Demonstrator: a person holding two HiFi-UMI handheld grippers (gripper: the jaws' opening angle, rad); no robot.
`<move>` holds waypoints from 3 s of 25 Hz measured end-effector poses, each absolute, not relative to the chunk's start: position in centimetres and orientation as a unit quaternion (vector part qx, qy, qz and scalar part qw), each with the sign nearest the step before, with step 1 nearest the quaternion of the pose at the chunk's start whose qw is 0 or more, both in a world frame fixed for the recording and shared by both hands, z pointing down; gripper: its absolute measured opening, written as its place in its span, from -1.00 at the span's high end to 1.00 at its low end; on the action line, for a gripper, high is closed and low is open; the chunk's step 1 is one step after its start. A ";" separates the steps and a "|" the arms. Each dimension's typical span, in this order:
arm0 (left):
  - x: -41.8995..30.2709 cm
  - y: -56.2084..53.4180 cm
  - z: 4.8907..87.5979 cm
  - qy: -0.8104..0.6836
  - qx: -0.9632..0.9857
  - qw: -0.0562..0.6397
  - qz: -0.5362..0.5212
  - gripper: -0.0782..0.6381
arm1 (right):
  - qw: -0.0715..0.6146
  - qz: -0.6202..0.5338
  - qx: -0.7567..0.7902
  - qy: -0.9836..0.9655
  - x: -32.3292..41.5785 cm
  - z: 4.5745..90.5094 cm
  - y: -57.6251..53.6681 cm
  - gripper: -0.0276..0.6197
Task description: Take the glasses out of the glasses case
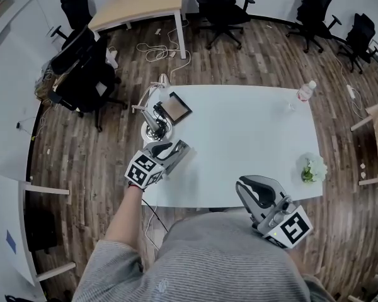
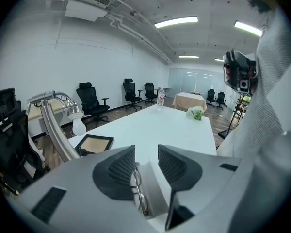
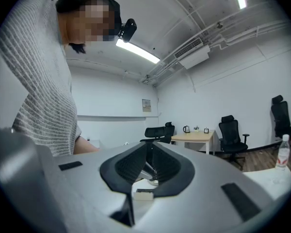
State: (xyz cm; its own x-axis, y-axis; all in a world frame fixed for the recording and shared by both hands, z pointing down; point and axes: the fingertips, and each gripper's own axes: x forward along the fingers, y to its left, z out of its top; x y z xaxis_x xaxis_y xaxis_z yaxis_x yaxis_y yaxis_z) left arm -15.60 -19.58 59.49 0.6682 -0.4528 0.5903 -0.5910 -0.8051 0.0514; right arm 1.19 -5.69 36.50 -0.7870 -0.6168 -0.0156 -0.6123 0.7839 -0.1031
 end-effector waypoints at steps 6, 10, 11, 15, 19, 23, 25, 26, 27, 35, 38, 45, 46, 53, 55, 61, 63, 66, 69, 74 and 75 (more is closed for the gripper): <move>-16.3 -20.4 63.3 -0.288 0.885 0.138 0.339 0.36 | 0.028 -0.027 -0.339 0.940 1.8 36.3 -6.2 0.83; -16.6 -20.7 65.3 -0.281 0.873 0.157 0.368 0.36 | 0.024 -0.048 -0.335 0.941 1.7 36.6 -5.9 0.83; -16.7 -20.7 65.8 -0.278 0.869 0.163 0.375 0.36 | 0.022 -0.053 -0.335 0.940 1.7 36.7 -5.8 0.83; -16.9 -20.8 67.9 -0.261 0.854 0.176 0.414 0.36 | 0.019 -0.056 -0.342 0.938 2.0 37.0 -6.0 0.83; -17.3 -20.8 69.8 -0.247 0.838 0.176 0.454 0.37 | 0.016 -0.059 -0.349 0.935 2.3 37.3 -5.9 0.83; -17.3 -20.8 71.4 -0.239 0.823 0.188 0.480 0.37 | 0.015 -0.062 -0.358 0.932 2.8 37.4 -5.9 0.83; -17.4 -20.7 72.3 -0.236 0.814 0.198 0.493 0.37 | 0.015 -0.063 -0.361 0.930 3.0 37.5 -5.9 0.83; -17.5 -20.6 72.7 -0.234 0.809 0.202 0.500 0.37 | 0.014 -0.063 -0.363 0.929 3.0 37.6 -5.9 0.83; -17.5 -20.6 73.0 -0.233 0.805 0.204 0.506 0.37 | 0.012 -0.062 -0.366 0.928 3.1 37.7 -5.9 0.83; -17.4 -21.0 73.6 -0.228 0.791 0.203 0.531 0.43 | 0.008 -0.063 -0.370 0.927 3.4 37.7 -6.0 0.83; -17.4 -21.0 74.0 -0.226 0.782 0.202 0.545 0.55 | 0.003 -0.058 -0.373 0.926 3.5 37.8 -6.1 0.83; -17.1 -20.7 73.6 -0.247 0.773 0.217 0.543 0.71 | 0.002 -0.057 -0.374 0.926 3.7 37.7 -6.2 0.83; -17.2 -20.8 73.5 -0.249 0.774 0.212 0.542 0.71 | 0.005 -0.060 -0.372 0.926 3.6 37.7 -6.2 0.83; -17.7 -20.4 72.7 -0.263 0.781 0.212 0.525 0.71 | 0.007 -0.064 -0.364 0.929 3.2 37.7 -5.9 0.83; -17.7 -20.5 72.4 -0.264 0.785 0.207 0.521 0.71 | 0.006 -0.064 -0.362 0.930 3.0 37.8 -5.9 0.83; -17.0 -20.0 70.4 -0.271 0.803 0.198 0.492 0.71 | 0.002 -0.052 -0.363 0.930 3.2 37.8 -6.2 0.83; -16.7 -19.8 69.5 -0.273 0.812 0.189 0.480 0.71 | 0.002 -0.051 -0.361 0.931 3.1 37.8 -6.2 0.83; -16.5 -19.9 68.1 -0.282 0.828 0.165 0.456 0.71 | 0.003 -0.044 -0.357 0.933 2.9 37.9 -6.2 0.83; -16.3 -19.3 66.0 -0.291 0.836 0.159 0.437 0.71 | -0.001 -0.048 -0.351 0.935 2.5 38.1 -6.0 0.83; -15.6 -18.4 62.7 -0.303 0.854 0.143 0.398 0.71 | 0.000 -0.052 -0.340 0.939 1.9 38.3 -6.0 0.83; -15.5 -18.2 62.1 -0.304 0.857 0.141 0.390 0.71 | 0.000 -0.051 -0.338 0.940 1.8 38.3 -6.0 0.83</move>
State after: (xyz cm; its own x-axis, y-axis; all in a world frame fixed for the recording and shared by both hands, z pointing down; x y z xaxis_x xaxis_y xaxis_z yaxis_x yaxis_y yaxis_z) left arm -15.47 -18.24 62.14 0.5103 -0.4118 0.7550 -0.6324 -0.7746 0.0049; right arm 1.78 -6.00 38.34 -0.7711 -0.6358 0.0343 -0.6358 0.7659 -0.0958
